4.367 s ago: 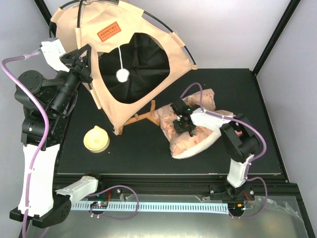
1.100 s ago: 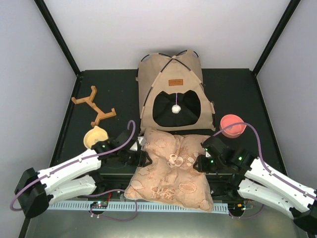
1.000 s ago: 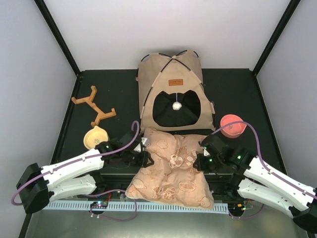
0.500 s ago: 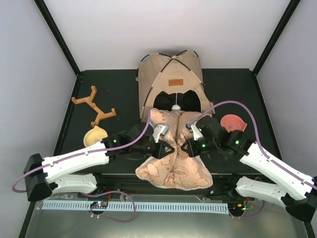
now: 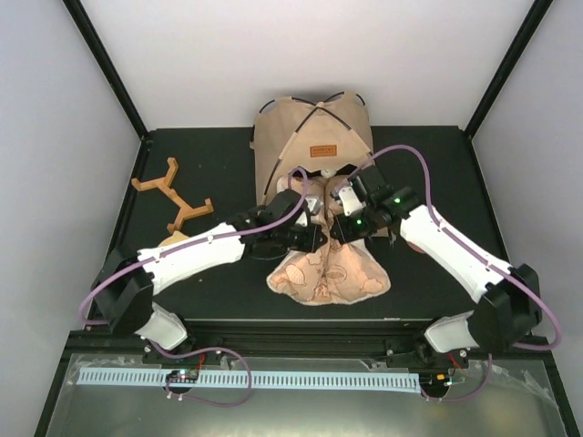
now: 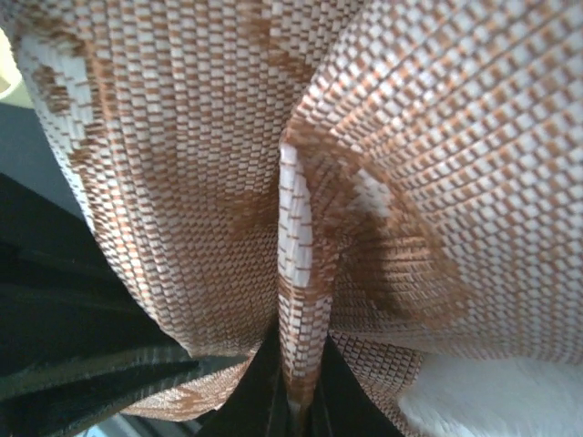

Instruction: Set up the pet tent

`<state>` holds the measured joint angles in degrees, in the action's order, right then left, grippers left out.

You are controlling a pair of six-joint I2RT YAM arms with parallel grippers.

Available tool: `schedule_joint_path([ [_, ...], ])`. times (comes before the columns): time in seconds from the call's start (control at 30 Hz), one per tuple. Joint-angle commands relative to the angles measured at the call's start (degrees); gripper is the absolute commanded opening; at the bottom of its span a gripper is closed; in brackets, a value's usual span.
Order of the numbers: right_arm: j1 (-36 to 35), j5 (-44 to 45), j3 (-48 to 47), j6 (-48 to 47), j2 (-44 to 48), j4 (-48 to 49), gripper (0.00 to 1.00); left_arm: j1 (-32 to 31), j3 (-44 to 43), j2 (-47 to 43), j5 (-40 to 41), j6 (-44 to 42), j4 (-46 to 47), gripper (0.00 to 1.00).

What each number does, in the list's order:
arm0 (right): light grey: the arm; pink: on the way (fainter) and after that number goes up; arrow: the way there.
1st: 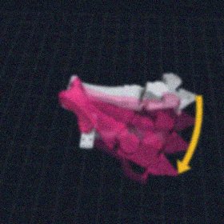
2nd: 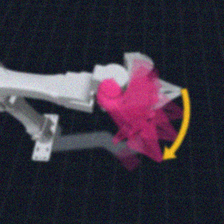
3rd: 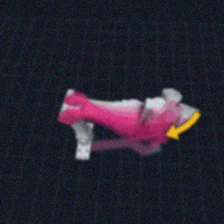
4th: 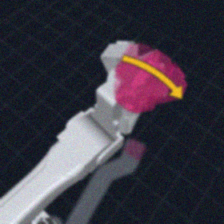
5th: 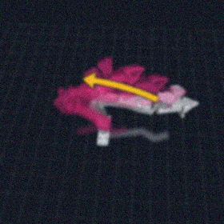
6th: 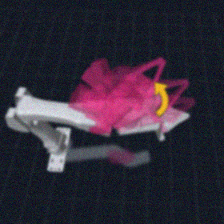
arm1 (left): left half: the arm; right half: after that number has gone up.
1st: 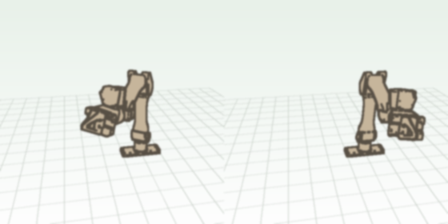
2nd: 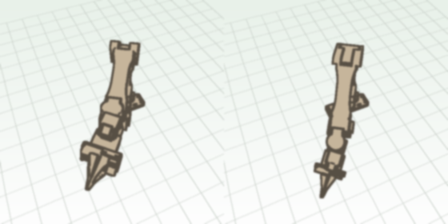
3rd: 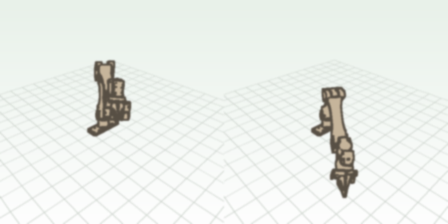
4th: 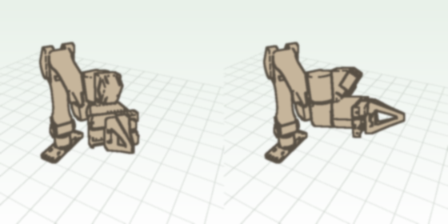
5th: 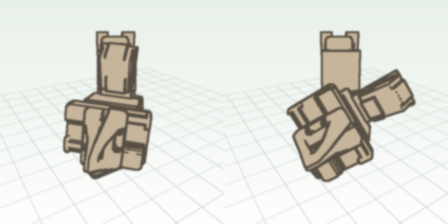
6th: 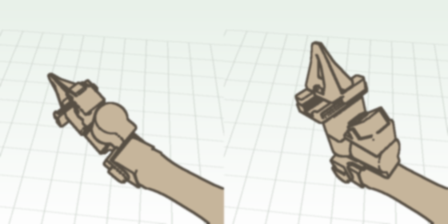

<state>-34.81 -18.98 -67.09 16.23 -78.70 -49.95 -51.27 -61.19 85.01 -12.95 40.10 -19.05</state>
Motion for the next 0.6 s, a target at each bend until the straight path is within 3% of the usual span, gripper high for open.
schedule_joint_path([
  [0.0, 2.3, -9.4, -5.4, -7.9, -4.0, 3.9, 0.08, 0.8, -6.7, 4.0, -2.0, -4.3, 4.7, 0.02],
  [0.07, 4.4, -9.6, -5.9, -8.4, -6.6, 4.0, 0.10, 1.7, -8.7, 6.7, -3.2, -3.8, 3.8, 0.02],
  [0.17, 5.9, -8.0, -2.8, -7.0, -7.7, 8.3, 0.24, 3.2, -9.6, 10.8, -2.3, -3.5, 3.2, 0.02],
  [0.3, 6.1, -5.3, 2.3, -3.9, -6.7, 14.9, 0.30, 4.4, -7.6, 13.1, 1.8, -2.3, 6.3, 0.04],
  [0.4, 6.1, -5.6, 5.8, -1.6, -4.4, 18.8, 0.48, 4.2, -7.3, 12.9, 1.0, -2.2, 6.5, 0.32],
  [0.5, 6.0, -5.6, 8.5, -1.1, -1.2, 20.2, 0.53, 3.1, -4.9, 8.9, 2.7, -2.4, 5.7, 0.53],
  [0.57, 5.8, -5.1, 9.6, -1.0, 1.3, 20.1, 0.64, 2.2, -2.5, 4.8, 4.5, -2.6, 5.5, 0.66],
])
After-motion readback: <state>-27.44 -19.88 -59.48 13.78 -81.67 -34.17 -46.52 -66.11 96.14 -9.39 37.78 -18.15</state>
